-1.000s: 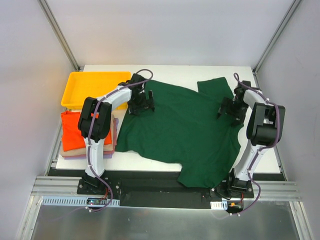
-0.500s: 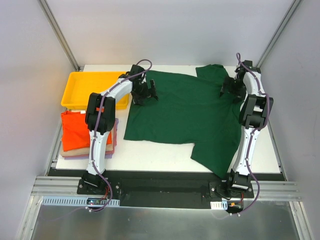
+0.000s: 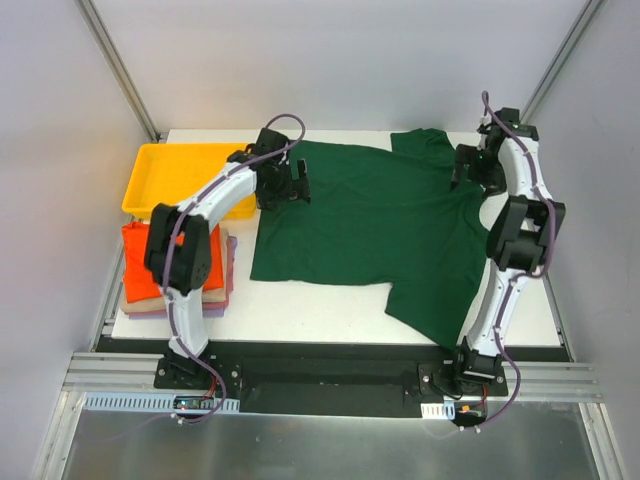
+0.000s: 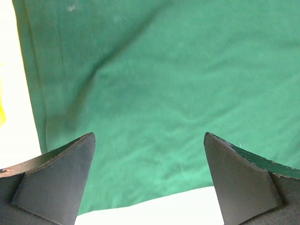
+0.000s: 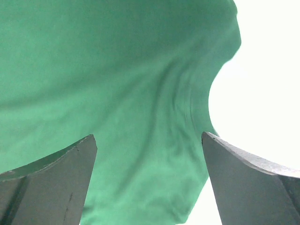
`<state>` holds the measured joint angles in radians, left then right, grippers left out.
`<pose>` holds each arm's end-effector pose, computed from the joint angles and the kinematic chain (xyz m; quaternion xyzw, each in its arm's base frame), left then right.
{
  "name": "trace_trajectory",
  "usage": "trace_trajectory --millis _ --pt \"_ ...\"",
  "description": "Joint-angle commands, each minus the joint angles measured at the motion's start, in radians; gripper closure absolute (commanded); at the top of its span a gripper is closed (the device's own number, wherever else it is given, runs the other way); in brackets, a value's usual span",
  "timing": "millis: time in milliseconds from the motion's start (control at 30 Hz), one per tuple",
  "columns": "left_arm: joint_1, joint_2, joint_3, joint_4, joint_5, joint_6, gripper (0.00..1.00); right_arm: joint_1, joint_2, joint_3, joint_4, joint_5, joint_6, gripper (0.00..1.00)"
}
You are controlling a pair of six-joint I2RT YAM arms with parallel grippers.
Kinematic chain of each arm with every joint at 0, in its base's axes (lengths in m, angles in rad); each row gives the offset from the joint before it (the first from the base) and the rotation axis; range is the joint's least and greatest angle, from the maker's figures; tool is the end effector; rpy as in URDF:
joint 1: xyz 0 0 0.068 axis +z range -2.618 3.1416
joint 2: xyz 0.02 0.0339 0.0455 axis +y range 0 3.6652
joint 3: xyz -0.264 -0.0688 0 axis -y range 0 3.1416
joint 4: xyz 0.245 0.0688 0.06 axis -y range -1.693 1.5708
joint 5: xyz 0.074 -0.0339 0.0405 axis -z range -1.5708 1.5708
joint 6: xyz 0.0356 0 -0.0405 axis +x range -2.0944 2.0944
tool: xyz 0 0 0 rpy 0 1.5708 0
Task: Fold and stack the t-shirts
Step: Flatten out the tshirt, then grap the side of the flattened tshirt closest away from the robot with both arms
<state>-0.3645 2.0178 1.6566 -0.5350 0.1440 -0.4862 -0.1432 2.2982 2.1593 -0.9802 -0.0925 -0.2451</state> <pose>0.4212 -0.1662 0.2358 -0.0335 0.9409 -0.1980 0.2727 0.4897 -0.0673 0.2377 -0.0599 0.9718 0.0011 0.2282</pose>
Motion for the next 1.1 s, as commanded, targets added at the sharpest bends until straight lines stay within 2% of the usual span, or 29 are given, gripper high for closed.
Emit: trace_trajectory --millis 0,100,200,300,400,500,567,600,667,733,867,1067 --pt "-0.056 -0.259 -0.156 -0.02 -0.135 -0.008 0.01 0.02 -0.371 -0.18 -0.028 0.047 0.024 0.04" --pt "-0.059 -0.39 -0.341 -0.02 -0.176 -0.083 0.01 0.037 -0.518 -0.353 -0.029 0.074 0.09 0.04" --pt "-0.059 -0.51 -0.538 -0.02 -0.201 -0.172 0.01 0.057 -0.708 -0.612 0.075 0.118 0.157 0.04" --pt "-0.074 -0.608 -0.668 -0.02 -0.231 -0.261 0.01 0.06 -0.882 -0.864 0.175 0.065 0.233 0.04" --pt "-0.079 -0.662 -0.751 -0.019 -0.282 -0.346 0.04 0.071 -1.005 -1.034 0.262 0.002 0.291 0.04" --pt "-0.079 -0.677 -0.799 -0.019 -0.32 -0.405 0.15 0.094 -1.077 -1.127 0.29 -0.049 0.294 0.04" --pt "-0.079 -0.679 -0.823 -0.019 -0.354 -0.449 0.17 0.108 -1.111 -1.176 0.29 -0.041 0.291 0.04" --pt "-0.079 -0.679 -0.83 -0.019 -0.371 -0.477 0.24 0.111 -1.125 -1.193 0.284 -0.041 0.285 0.04" --pt "-0.079 -0.668 -0.837 -0.016 -0.403 -0.52 0.32 0.116 -1.161 -1.23 0.276 -0.038 0.28 0.04" --pt "-0.079 -0.648 -0.833 -0.013 -0.425 -0.551 0.34 0.116 -1.195 -1.273 0.272 -0.03 0.279 0.04" --pt "-0.079 -0.588 -0.808 0.001 -0.435 -0.574 0.45 0.116 -1.255 -1.319 0.27 -0.027 0.262 0.04" --pt "-0.079 -0.53 -0.814 0.013 -0.405 -0.589 0.5 0.116 -1.281 -1.339 0.265 -0.018 0.262 0.04"
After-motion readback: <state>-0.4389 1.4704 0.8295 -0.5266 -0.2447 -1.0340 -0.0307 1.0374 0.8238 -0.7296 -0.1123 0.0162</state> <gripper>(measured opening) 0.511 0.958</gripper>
